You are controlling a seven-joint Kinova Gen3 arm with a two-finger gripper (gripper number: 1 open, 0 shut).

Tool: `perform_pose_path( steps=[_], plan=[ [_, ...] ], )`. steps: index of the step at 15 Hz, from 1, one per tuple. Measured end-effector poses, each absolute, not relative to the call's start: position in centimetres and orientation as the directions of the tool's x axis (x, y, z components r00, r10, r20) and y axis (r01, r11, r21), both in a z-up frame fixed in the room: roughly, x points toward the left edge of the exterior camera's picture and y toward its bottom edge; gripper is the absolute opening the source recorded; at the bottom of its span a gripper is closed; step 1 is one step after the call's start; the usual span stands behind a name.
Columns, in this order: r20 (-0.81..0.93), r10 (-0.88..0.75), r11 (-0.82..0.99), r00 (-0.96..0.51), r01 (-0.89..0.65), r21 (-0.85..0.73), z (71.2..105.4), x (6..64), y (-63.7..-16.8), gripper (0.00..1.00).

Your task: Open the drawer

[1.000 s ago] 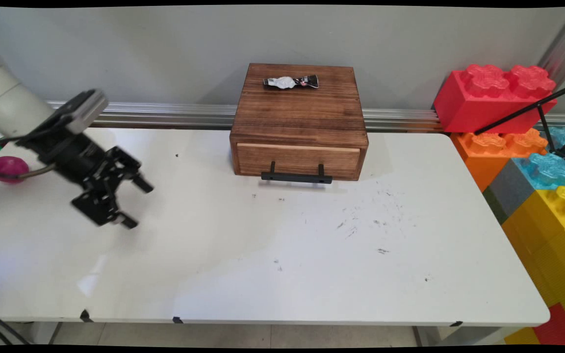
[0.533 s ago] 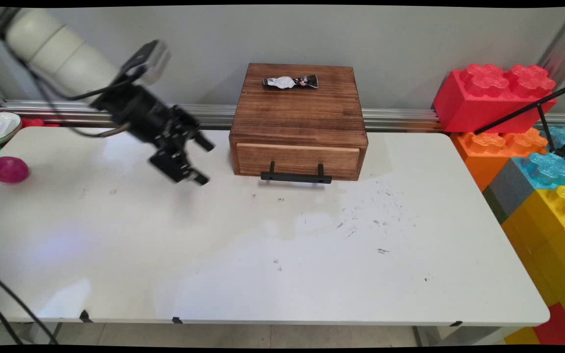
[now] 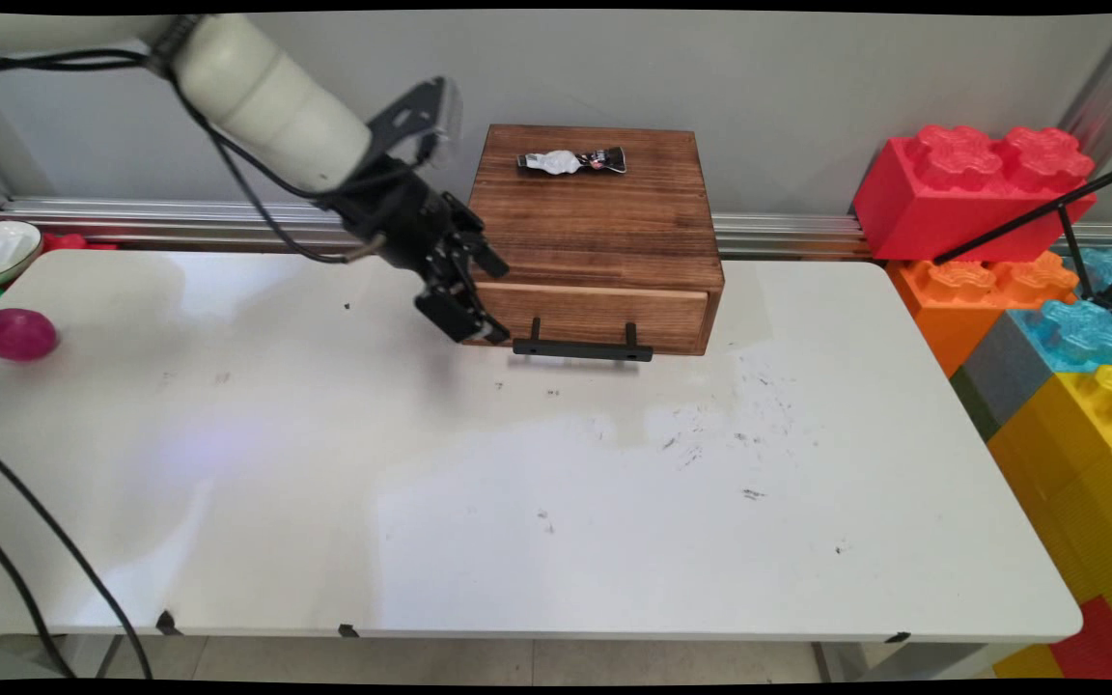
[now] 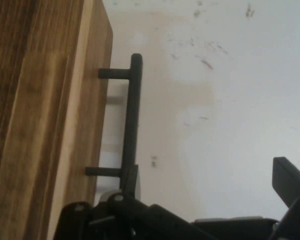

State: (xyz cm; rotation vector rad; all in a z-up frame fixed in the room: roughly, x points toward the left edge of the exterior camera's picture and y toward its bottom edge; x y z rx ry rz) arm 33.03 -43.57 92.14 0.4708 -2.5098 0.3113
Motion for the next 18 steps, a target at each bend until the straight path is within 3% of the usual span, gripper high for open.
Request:
perform_pose_path(
  steps=[10,18],
  plan=[
    [0.479,-0.26,0.904,-0.838,-0.386,-0.185,86.4,27.7,-46.3,1.0],
    [0.446,-0.256,0.901,-0.858,-0.379,-0.212,83.6,25.7,-47.8,1.0]
  ],
)
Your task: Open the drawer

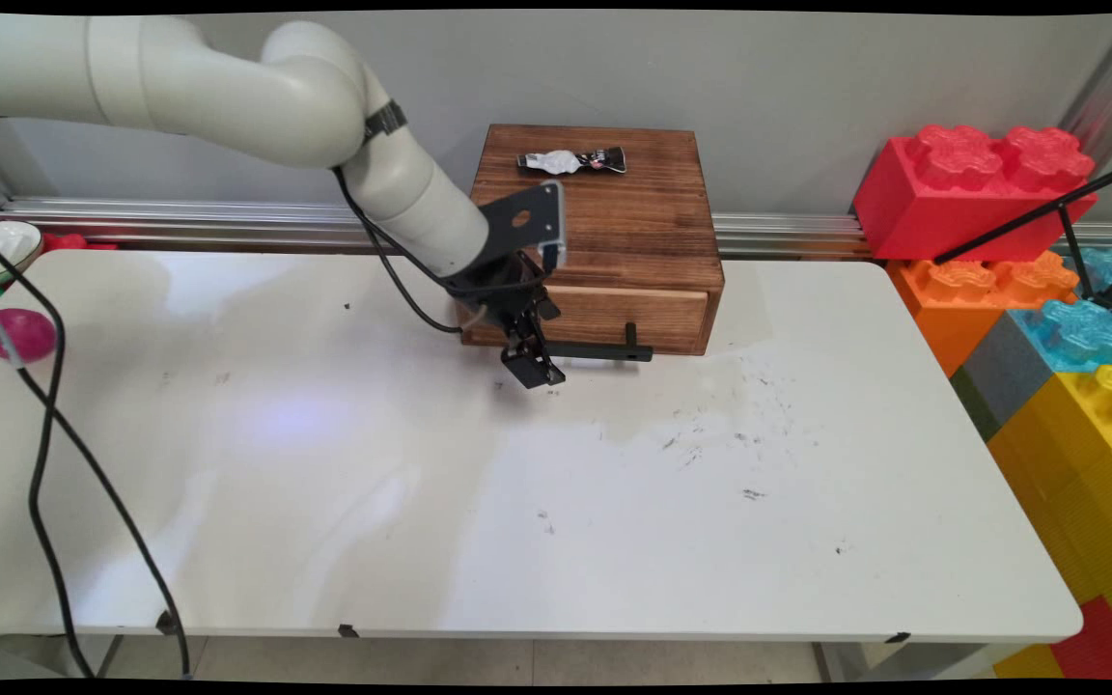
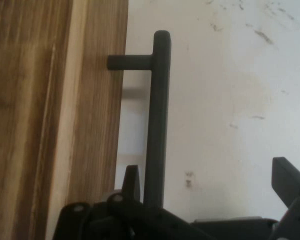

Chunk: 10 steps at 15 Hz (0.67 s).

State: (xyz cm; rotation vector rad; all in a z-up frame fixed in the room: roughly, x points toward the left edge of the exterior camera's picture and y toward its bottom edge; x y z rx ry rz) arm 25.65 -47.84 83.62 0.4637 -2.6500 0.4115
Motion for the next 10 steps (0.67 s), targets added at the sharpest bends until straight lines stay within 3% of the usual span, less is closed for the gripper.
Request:
perform_pose_path(
  steps=[10],
  plan=[
    [0.412,-0.214,0.913,-0.886,-0.331,-0.238,80.7,23.7,-49.3,1.0]
  ],
)
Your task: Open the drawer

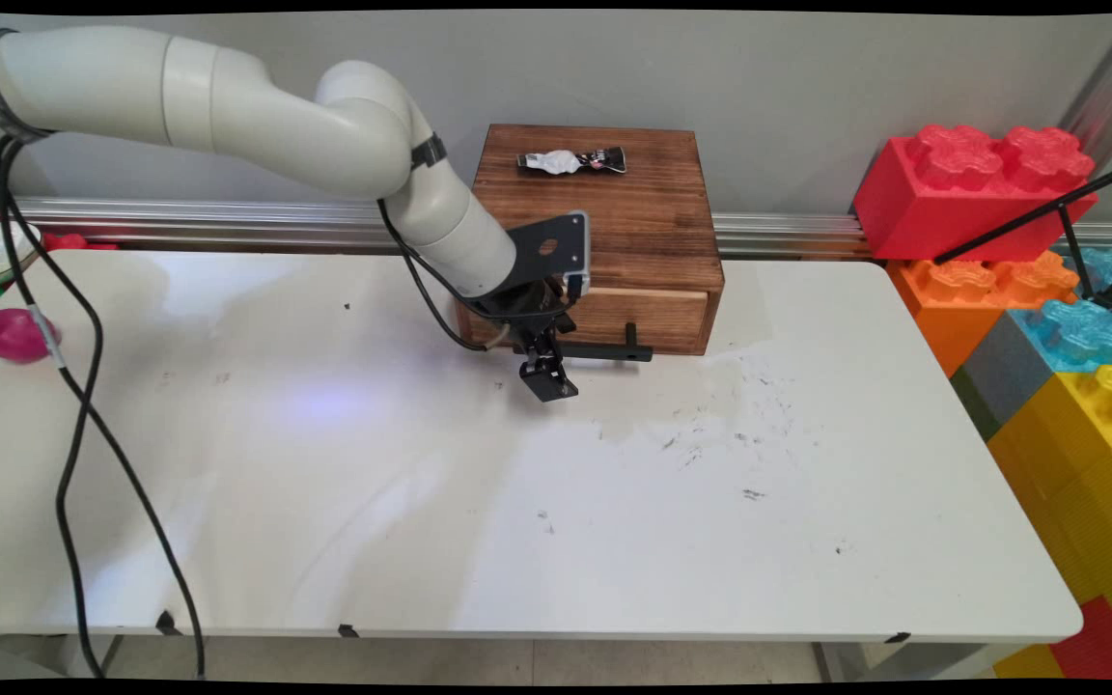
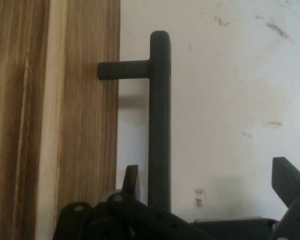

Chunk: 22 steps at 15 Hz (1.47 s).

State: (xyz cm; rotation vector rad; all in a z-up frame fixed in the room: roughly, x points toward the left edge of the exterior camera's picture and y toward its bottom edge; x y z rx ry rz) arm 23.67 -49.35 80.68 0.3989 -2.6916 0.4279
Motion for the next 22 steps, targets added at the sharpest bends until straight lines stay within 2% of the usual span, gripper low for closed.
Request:
perform_pose_path(
  steps=[22],
  plan=[
    [0.389,-0.161,0.937,-0.907,-0.265,-0.229,77.9,22.5,-49.7,1.0]
  ],
)
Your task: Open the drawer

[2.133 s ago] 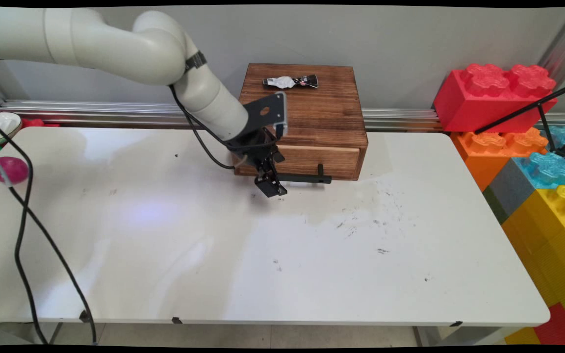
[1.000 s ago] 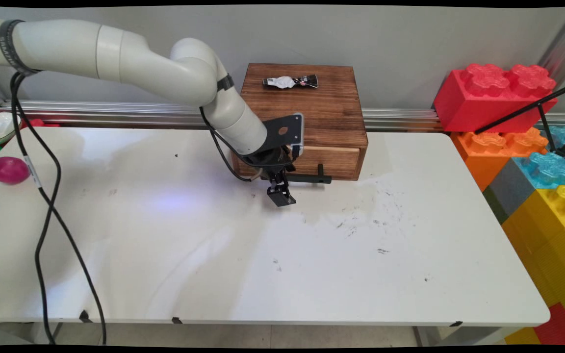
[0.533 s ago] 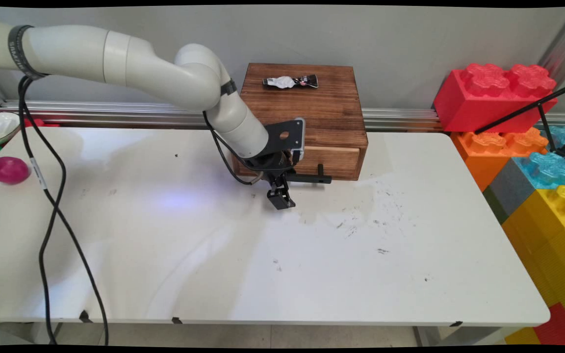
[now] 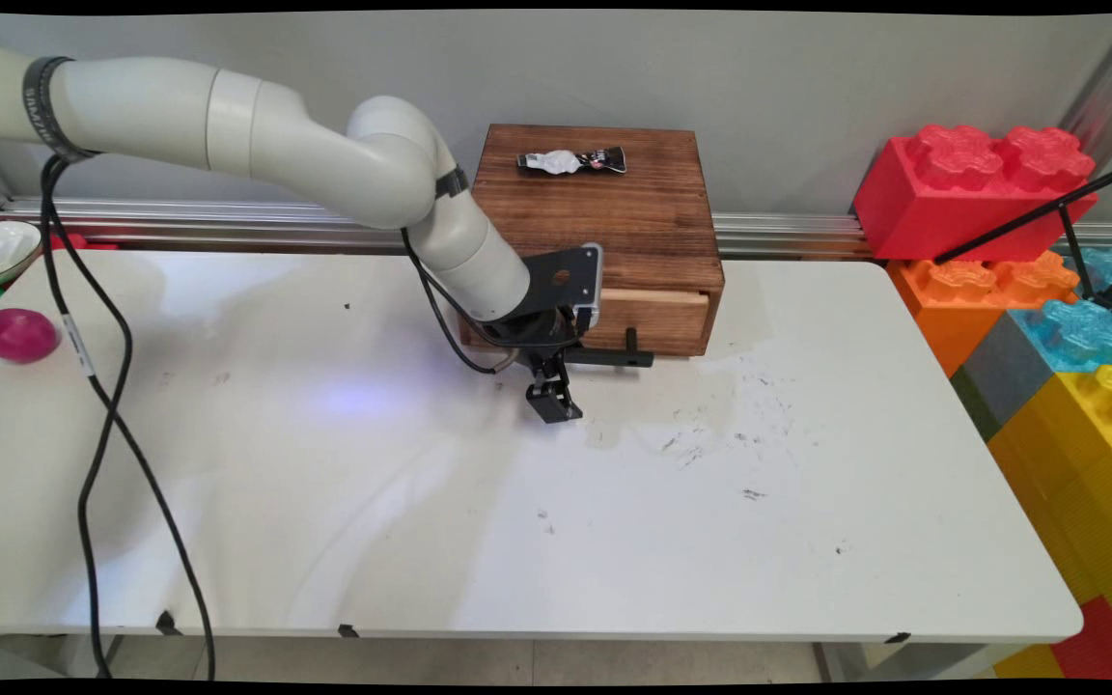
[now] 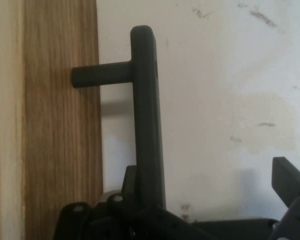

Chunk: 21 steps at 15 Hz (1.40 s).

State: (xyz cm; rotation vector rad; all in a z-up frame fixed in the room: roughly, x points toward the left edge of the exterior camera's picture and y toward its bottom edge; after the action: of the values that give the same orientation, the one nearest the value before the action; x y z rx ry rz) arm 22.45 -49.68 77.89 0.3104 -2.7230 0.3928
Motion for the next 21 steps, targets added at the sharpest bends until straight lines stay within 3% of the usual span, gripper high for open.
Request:
perform_pose_path(
  steps=[21],
  plan=[
    [0.414,-0.164,0.963,-0.895,-0.237,-0.131,78.7,20.3,-42.7,1.0]
  ],
)
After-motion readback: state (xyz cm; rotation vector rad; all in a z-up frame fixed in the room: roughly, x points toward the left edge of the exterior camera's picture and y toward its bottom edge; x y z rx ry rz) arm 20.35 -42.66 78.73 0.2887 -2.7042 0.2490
